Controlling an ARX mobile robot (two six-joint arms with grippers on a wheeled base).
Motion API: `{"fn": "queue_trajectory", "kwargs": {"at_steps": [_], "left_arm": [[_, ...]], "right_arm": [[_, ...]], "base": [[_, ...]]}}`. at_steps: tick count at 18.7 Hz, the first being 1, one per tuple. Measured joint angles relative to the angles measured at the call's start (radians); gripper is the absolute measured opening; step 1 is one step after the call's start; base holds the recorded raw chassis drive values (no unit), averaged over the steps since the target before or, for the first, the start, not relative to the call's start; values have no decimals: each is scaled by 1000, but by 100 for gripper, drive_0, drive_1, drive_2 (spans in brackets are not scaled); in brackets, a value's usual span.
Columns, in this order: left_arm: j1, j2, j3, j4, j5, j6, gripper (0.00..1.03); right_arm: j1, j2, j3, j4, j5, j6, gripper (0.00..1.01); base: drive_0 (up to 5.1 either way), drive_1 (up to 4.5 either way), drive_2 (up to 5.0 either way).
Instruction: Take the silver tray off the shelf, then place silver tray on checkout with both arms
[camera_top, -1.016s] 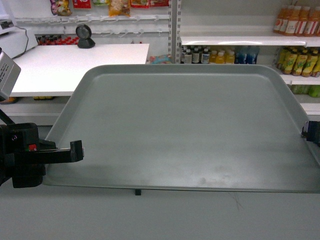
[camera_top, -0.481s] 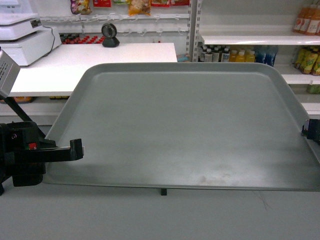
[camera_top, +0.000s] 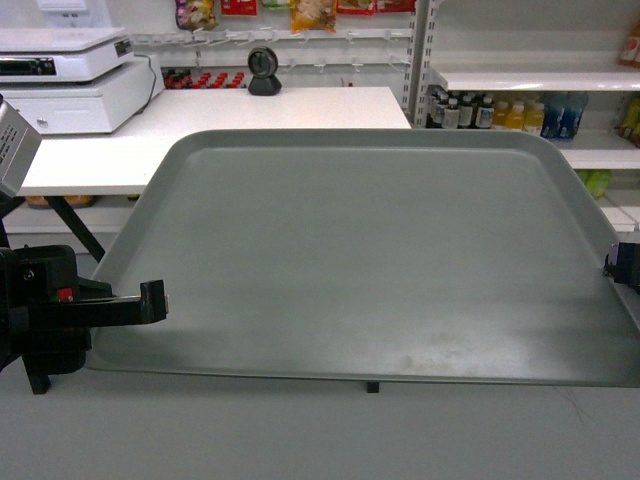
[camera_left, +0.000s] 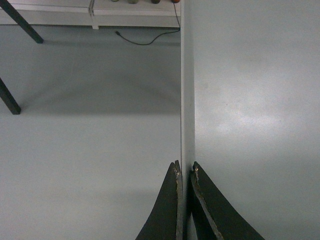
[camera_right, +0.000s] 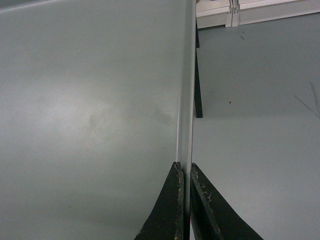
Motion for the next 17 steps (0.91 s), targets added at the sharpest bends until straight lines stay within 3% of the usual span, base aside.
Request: {"fn": "queue_trajectory", "kwargs": {"at_steps": [2,6,17], "left_arm": [[0,0,0,-2,0,0,3],[8,2,0,-2,-1,2,3],[2,0,0,-2,0,1,3]], "right_arm": [[0,0,0,-2,0,0,2],[6,2,2,2,-2,3,2],[0,0,0,1,0,3,2]], "base": [[-422,440,34],[-8,-8,-8],[-1,405,-408]]}}
